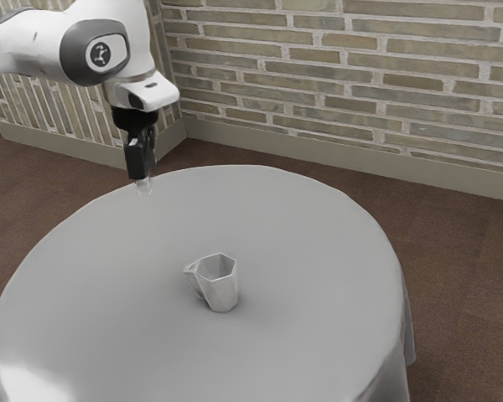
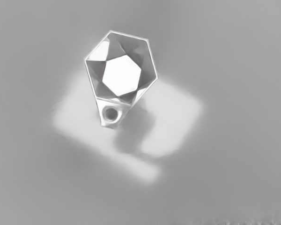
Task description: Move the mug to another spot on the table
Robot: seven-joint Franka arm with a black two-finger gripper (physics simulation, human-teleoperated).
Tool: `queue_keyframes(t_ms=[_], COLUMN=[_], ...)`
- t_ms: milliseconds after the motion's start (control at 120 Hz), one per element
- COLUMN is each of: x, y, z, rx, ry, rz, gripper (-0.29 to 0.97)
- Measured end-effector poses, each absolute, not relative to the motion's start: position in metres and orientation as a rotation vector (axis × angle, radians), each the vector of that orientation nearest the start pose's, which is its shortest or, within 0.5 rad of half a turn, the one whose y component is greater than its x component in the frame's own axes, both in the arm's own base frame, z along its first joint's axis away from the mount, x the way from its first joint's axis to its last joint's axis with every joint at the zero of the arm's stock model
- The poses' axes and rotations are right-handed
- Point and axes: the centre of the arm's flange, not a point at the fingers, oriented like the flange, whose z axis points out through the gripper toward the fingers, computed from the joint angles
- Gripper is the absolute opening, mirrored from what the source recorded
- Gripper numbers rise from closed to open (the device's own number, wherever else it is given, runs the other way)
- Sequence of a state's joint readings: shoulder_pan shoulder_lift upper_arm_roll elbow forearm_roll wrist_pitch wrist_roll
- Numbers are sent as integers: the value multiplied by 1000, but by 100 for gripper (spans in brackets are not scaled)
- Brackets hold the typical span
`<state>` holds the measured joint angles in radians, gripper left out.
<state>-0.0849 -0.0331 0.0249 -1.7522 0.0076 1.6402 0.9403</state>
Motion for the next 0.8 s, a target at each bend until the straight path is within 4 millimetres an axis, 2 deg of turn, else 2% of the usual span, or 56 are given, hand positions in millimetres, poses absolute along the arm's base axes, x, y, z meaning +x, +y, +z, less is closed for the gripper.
queue_keyframes(t_ms=[125, 175, 367, 467, 608, 683, 800], x=[535, 534, 536, 540, 544, 550, 557], y=[-35, -29, -7, -4, -2, -7, -33], z=[534, 514, 457, 444, 411, 395, 371], rx=[-2718, -2713, -2696, -2667, -2683, -2702, -2708], ry=[1658, 1701, 1799, 1842, 1880, 1902, 1973], rz=[97, 86, 89, 69, 16, -21, -54], gripper=[68, 68, 68, 68, 68, 68, 68])
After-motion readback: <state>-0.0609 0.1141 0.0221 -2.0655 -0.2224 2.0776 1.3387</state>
